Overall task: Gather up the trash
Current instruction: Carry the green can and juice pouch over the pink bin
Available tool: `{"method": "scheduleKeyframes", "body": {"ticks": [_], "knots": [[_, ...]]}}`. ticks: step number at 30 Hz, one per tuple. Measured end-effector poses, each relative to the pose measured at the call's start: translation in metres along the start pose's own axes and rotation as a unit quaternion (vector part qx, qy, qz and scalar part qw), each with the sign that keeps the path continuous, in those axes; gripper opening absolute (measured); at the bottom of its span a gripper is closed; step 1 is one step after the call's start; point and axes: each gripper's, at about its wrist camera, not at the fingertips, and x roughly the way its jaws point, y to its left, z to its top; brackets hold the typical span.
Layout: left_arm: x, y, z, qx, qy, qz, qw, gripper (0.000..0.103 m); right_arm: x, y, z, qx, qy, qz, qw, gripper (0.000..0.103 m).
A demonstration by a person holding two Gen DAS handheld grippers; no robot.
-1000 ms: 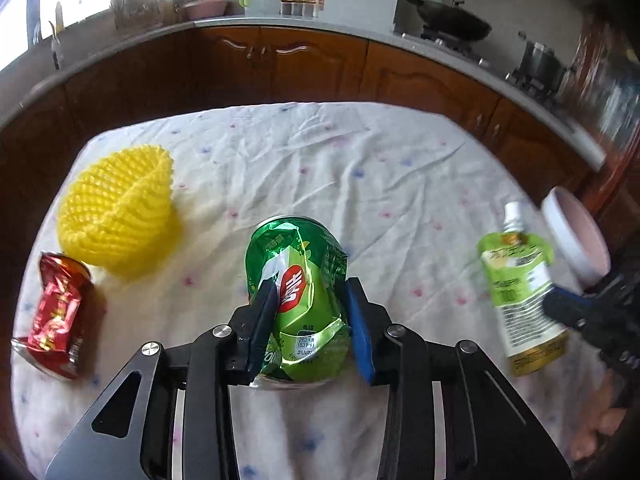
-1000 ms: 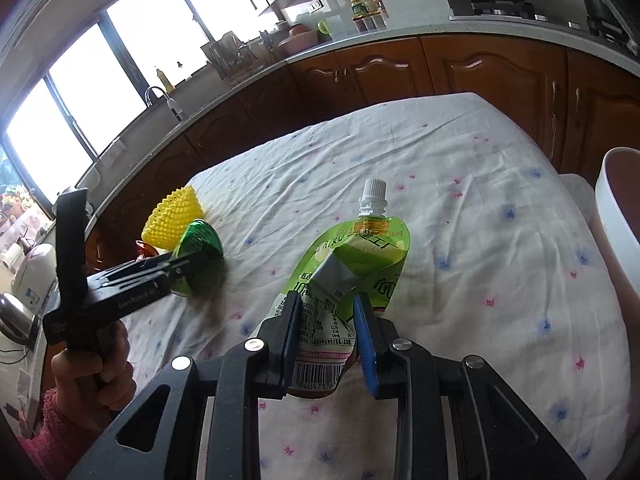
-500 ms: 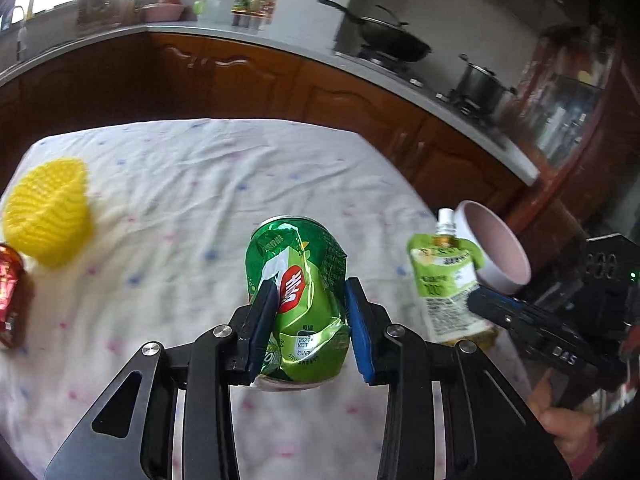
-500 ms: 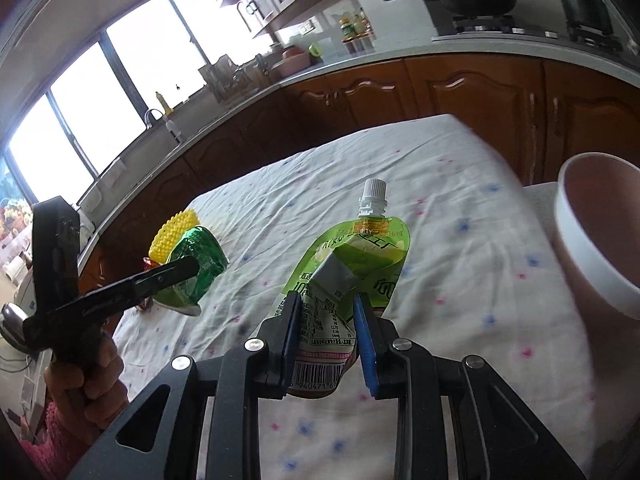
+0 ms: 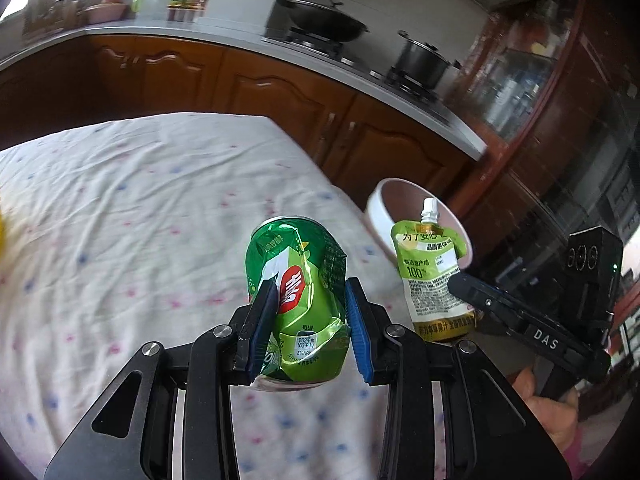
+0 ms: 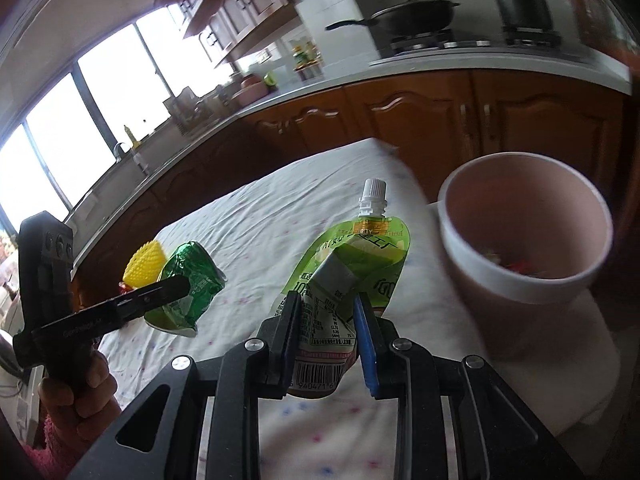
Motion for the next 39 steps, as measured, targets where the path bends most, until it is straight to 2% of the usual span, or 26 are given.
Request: {"method": "scheduleKeyframes", "body": {"ticks": [13, 28, 34, 39], "knots": [[0.028, -0.058, 0.017, 0.040, 0.011, -0.027, 0.9988, 0.033, -0.036, -0.055, 0.009, 0.044, -0.034, -0.032, 0.998, 0.027], [0.062, -0.111, 0.046, 0.080, 0.019, -0.056, 0.9950, 0.033, -0.046, -0.096, 0.029, 0.068, -0.057, -0.054, 0.995, 0.027], [0.095, -0.133, 0.064, 0.098, 0.034, -0.062, 0.9927, 0.033, -0.040, -0.121, 0.042, 0.079, -0.053, -0.062, 0.994, 0.027], [0.133, -0.143, 0.081, 0.100, 0.068, -0.061, 0.9908, 0.033, -0.032, -0.136, 0.051, 0.082, -0.040, -0.070, 0.993, 0.027]]}}
